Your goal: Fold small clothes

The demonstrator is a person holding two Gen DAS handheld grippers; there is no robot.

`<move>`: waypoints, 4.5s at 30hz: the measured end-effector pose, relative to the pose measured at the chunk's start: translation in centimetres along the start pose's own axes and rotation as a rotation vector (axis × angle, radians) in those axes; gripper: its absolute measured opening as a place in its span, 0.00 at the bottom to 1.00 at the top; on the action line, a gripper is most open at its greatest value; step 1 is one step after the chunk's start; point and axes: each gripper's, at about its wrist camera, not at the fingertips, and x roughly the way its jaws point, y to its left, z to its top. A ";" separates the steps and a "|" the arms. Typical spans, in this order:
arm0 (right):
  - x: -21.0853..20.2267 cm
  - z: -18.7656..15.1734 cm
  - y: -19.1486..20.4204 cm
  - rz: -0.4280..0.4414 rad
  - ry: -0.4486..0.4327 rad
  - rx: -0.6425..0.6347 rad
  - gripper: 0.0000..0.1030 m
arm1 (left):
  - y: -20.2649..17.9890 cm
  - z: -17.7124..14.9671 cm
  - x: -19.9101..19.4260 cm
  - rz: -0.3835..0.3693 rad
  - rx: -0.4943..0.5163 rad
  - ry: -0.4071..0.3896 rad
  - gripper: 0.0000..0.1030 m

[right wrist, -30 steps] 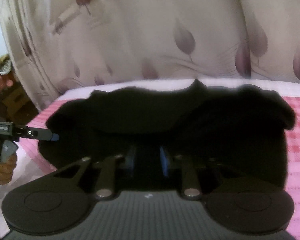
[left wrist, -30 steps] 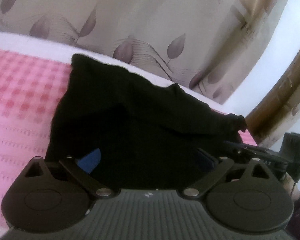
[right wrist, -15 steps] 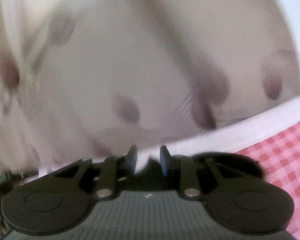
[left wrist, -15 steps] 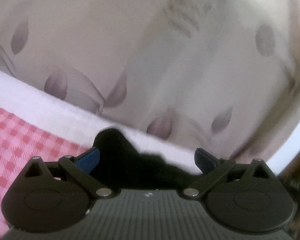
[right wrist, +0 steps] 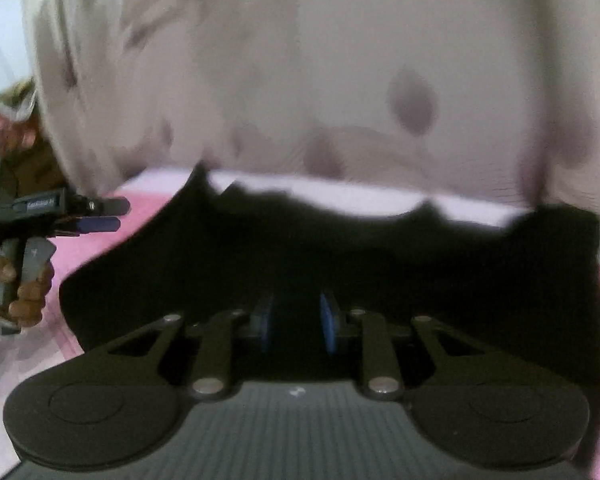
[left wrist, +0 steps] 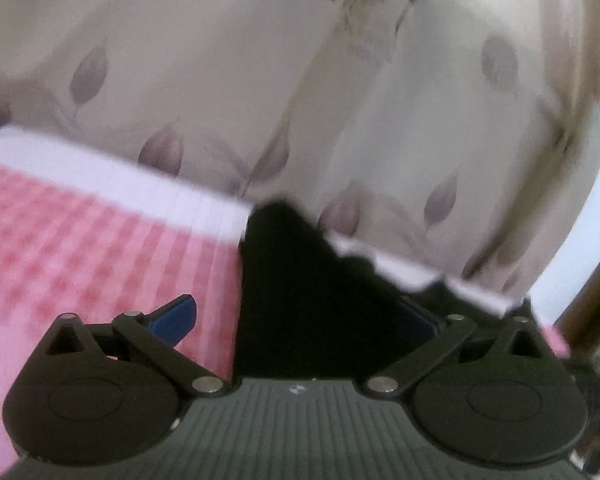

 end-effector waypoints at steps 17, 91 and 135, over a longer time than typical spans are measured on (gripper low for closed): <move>2.9 6.1 1.6 0.183 -0.102 0.088 0.25 | 1.2 -4.3 -2.7 0.064 -0.054 -0.030 0.96; -6.2 -6.7 1.0 -0.284 -0.077 0.131 1.00 | 1.2 3.6 7.7 -0.125 0.276 0.356 0.51; -9.8 -7.5 -1.1 -0.218 -0.279 0.288 1.00 | -19.2 0.9 9.5 -0.283 -0.106 0.414 0.18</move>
